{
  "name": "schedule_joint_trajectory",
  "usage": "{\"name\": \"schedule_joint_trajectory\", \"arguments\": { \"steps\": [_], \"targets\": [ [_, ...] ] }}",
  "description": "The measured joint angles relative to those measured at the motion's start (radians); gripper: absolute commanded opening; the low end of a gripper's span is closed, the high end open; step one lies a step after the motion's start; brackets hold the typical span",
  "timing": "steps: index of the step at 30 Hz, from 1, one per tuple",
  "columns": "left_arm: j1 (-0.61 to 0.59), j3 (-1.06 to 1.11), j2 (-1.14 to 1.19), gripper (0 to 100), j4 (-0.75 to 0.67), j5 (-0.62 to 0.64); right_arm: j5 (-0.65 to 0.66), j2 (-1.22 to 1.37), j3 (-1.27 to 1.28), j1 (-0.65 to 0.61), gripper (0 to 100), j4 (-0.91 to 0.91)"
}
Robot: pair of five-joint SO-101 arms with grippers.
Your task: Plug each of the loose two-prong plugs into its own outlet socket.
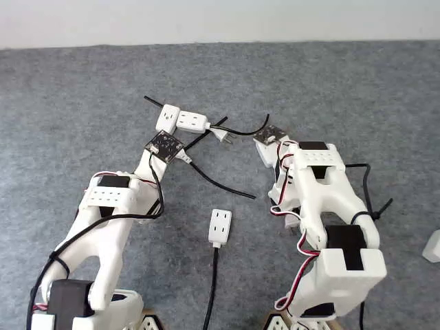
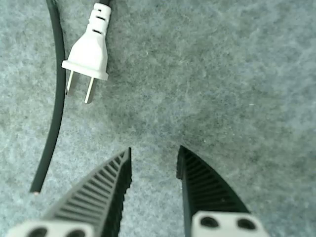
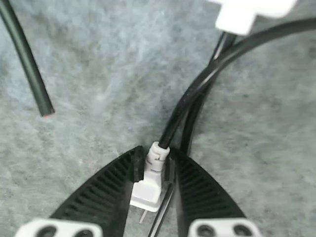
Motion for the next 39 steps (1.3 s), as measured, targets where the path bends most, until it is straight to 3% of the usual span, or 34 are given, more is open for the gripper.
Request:
{"name": "schedule_joint_trajectory", "arguments": {
  "steps": [6, 17, 27, 39],
  "targets": [
    [0.0, 0.0, 0.0, 14, 0.0, 0.0, -0.02, 0.0, 0.0, 0.0, 13.8, -0.003],
    [0.0, 0.0, 0.0, 14, 0.0, 0.0, -0.08, 0.003, 0.0, 0.006, 0.6, -0.006],
    [0.0, 0.0, 0.0, 14, 0.0, 0.0, -0.121, -0.003, 0.0, 0.003, 0.9, -0.012],
    [0.0, 0.0, 0.005, 14, 0.0, 0.0, -0.239, -0.391, -0.242, -0.19, 0.8, 0.385]
  ]
}}
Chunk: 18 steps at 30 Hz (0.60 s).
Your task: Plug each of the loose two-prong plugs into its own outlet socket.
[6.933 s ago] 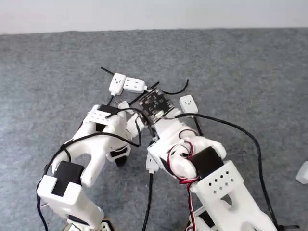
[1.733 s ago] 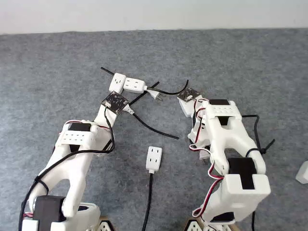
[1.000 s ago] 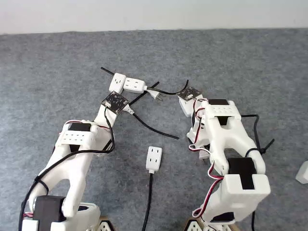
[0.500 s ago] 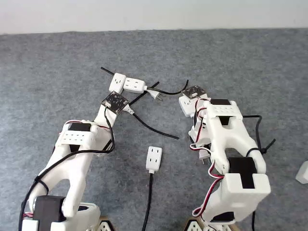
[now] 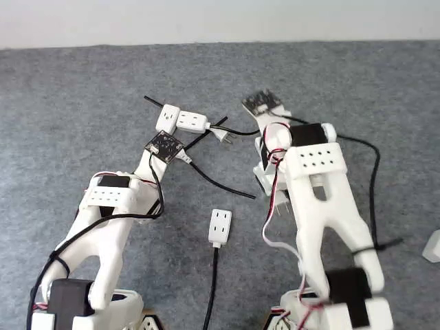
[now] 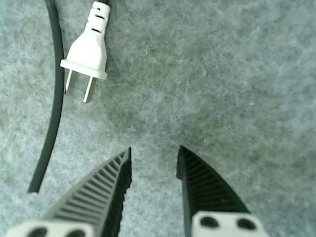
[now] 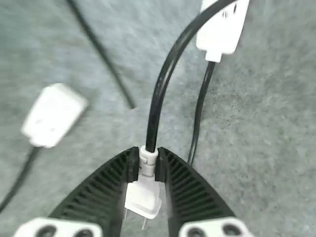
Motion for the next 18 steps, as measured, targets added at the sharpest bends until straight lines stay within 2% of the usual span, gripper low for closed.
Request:
{"name": "schedule_joint_trajectory", "arguments": {
  "steps": [7, 13, 18],
  "targets": [
    [0.0, 0.0, 0.0, 14, 0.0, 0.0, -0.068, -0.068, -0.23, -0.222, 0.8, 0.189],
    [0.002, 0.0, 0.0, 14, 0.0, 0.0, -0.071, -0.084, -0.299, -0.399, 0.8, 0.216],
    [0.015, 0.0, 0.0, 14, 0.0, -0.048, -0.028, -0.084, -0.301, -0.482, 0.8, 0.207]
  ]
}}
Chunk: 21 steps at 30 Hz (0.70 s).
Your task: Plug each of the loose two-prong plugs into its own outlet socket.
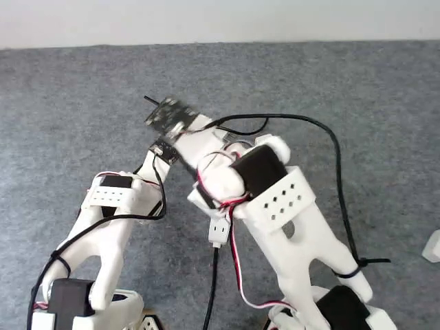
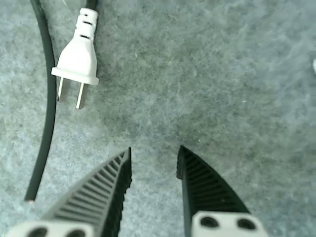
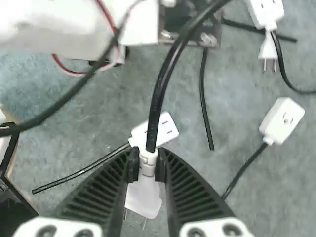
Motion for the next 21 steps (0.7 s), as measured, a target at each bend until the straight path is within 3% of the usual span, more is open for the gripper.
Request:
{"name": "schedule_joint_trajectory", "arguments": {
  "steps": [13, 21],
  "targets": [
    [0.005, 0.0, 0.0, 14, 0.012, -0.075, 0.029, 0.126, 0.216, 0.031, 0.9, -0.31],
    [0.005, 0.0, 0.0, 14, 0.014, -0.075, 0.02, 0.175, 0.216, 0.064, 0.9, -0.342]
  ]
}}
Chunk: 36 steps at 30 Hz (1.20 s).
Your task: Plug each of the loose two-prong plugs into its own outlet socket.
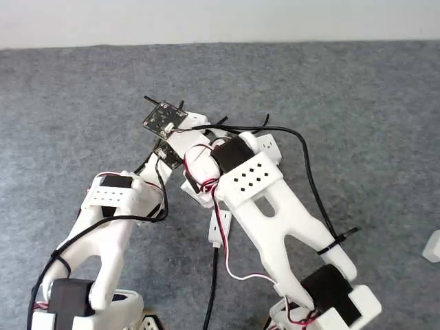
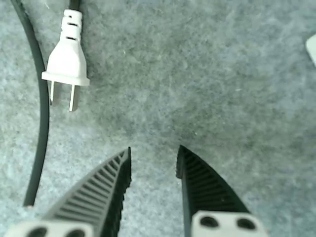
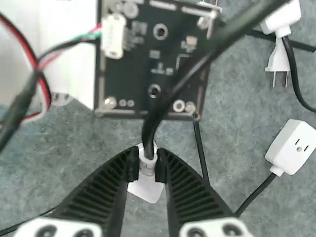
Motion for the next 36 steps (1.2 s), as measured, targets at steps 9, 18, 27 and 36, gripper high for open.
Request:
{"name": "schedule_joint_trajectory", "arguments": {
  "steps": [9, 18, 27, 36],
  "targets": [
    [0.0, 0.0, 0.0, 14, 0.0, 0.002, -0.209, 0.005, 0.0, 0.009, 0.9, -0.071],
    [-0.002, 0.002, 0.0, 14, 0.003, -0.012, -0.204, 0.04, 0.002, 0.011, 0.9, -0.135],
    [0.002, 0.002, 0.0, 14, 0.028, -0.071, -0.196, 0.049, 0.002, 0.017, 0.9, -0.144],
    [-0.032, 0.003, 0.0, 14, -0.101, 0.201, -0.42, 0.048, 0.097, 0.117, 0.9, -0.135]
  ]
}}
